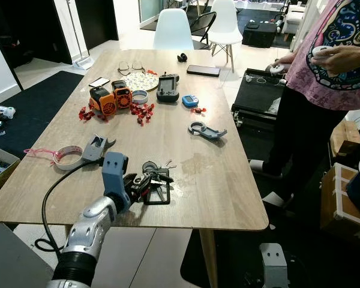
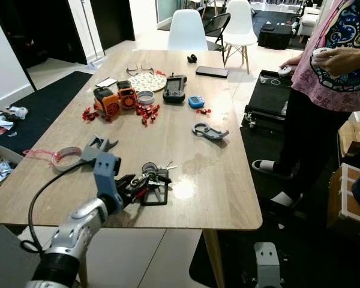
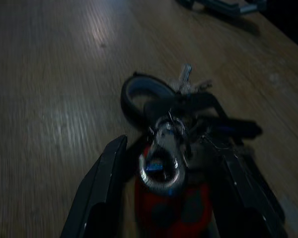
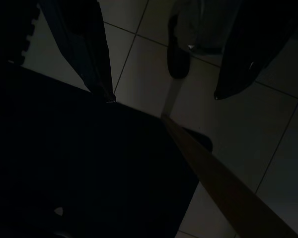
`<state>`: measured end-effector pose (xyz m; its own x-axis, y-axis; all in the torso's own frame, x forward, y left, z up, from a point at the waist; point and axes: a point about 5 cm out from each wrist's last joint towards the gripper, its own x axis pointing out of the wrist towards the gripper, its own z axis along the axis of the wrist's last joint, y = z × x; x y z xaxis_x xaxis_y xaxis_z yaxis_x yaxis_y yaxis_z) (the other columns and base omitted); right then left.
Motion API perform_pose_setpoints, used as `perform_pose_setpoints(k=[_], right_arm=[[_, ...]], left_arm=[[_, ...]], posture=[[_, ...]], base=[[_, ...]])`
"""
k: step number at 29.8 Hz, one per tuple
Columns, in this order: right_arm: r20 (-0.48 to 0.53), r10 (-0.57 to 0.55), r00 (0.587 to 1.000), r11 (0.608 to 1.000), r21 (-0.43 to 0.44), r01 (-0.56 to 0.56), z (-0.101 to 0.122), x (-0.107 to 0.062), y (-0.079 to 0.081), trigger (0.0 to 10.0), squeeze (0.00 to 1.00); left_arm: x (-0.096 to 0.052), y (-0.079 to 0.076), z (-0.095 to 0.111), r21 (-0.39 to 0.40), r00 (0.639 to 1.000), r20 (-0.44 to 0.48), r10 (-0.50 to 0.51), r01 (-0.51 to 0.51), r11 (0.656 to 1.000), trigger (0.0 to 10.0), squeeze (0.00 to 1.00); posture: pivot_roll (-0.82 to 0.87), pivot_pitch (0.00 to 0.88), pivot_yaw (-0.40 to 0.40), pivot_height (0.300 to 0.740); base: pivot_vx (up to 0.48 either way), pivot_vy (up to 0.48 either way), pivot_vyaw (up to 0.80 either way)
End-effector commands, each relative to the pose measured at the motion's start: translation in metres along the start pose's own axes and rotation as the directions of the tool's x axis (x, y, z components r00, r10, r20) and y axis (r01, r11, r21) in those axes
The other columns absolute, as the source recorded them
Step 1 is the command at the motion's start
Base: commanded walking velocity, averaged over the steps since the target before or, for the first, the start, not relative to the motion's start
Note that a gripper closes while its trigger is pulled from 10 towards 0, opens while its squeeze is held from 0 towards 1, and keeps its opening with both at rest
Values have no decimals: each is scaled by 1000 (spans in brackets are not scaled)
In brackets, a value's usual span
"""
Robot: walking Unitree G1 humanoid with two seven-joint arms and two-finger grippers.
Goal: Hang keys on a hook
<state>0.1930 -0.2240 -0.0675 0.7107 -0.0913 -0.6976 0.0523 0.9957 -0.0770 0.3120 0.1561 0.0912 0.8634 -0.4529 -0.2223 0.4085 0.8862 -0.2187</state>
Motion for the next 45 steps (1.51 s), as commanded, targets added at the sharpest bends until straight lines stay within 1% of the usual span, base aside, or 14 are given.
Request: perform_pose_setpoints(k=[1, 9, 20, 21, 22, 24, 25, 26, 29, 30, 41, 43, 44, 45], right_arm=[[-14, -3, 1000, 1000, 0, 3, -4, -1, -2, 10000, 0], [-13, -4, 1000, 1000, 0, 4, -4, -1, -2, 10000, 0], [-13, -2, 1000, 1000, 2, 2, -3, -1, -2, 10000, 0], [-13, -2, 1000, 1000, 2, 2, -3, -1, -2, 10000, 0], [-13, -2, 1000, 1000, 3, 2, -3, -1, -1, 10000, 0], [-13, -2, 1000, 1000, 3, 2, -3, -1, -1, 10000, 0], [-13, -1, 1000, 1000, 3, 2, -3, -1, -1, 10000, 0], [-12, -1, 1000, 1000, 4, 1, -3, -1, -1, 10000, 0], [-12, -1, 1000, 1000, 4, 1, -3, -1, -1, 10000, 0], [-12, -1, 1000, 1000, 4, 1, -2, -1, -1, 10000, 0], [-9, -1, 1000, 1000, 5, 1, -1, 0, 0, 10000, 0], [-8, -2, 1000, 1000, 5, 2, -1, 0, 0, 10000, 0], [-8, -2, 1000, 1000, 6, 2, -1, 0, 0, 10000, 0], [-8, -2, 1000, 1000, 6, 2, -1, 0, 0, 10000, 0]], left_arm=[[-7, 6, -3, 3, 1000, 1, -3, 3, 1000, 10000, 0], [-9, 14, -4, -1, 999, 4, 41, -41, 999, 10000, 0], [-8, 11, -4, -10, 1000, 5, 16, -16, 1000, 9843, 0], [-8, 11, -5, -10, 1000, 3, 15, -15, 1000, 9412, 0], [-8, 11, -6, -10, 1000, 0, 15, -15, 1000, 8431, 0], [-8, 11, -6, -10, 1000, 0, 15, -15, 1000, 8431, 0], [-8, 11, -7, -9, 1000, -4, 16, -16, 1000, 4941, 0], [-8, 11, -8, -9, 1000, -7, 16, -16, 1000, 2863, 0], [-8, 11, -8, -9, 1000, -8, 16, -16, 1000, 2039, 0], [-8, 10, -8, -10, 1000, -8, 15, -15, 1000, 157, 0], [-7, 10, -5, -14, 1000, 2, 8, -7, 1000, 0, 0], [-7, 8, 7, -31, 998, 59, -20, 22, 999, 0, 0], [-7, 5, 20, -40, 991, 115, -65, 71, 997, 627, 0], [-7, 5, 20, -40, 991, 115, -65, 71, 997, 627, 0]], posture=[[21, 62, 0, 740], [20, 62, 1, 740], [21, 62, 2, 740], [21, 61, 3, 740], [20, 60, 3, 740], [20, 60, 3, 740], [20, 60, 3, 740], [20, 59, 3, 740], [20, 59, 3, 740], [20, 58, 3, 740], [20, 54, 4, 740], [20, 53, 3, 740], [20, 54, 2, 740], [20, 54, 2, 740]], base=[[0, 0, 0], [0, 0, 0], [0, 0, 0], [0, 0, 0], [0, 0, 0], [0, 0, 0], [0, 0, 0], [0, 0, 0], [0, 0, 0], [0, 0, 0], [0, 0, 0], [0, 0, 0], [0, 0, 0], [0, 0, 0]])
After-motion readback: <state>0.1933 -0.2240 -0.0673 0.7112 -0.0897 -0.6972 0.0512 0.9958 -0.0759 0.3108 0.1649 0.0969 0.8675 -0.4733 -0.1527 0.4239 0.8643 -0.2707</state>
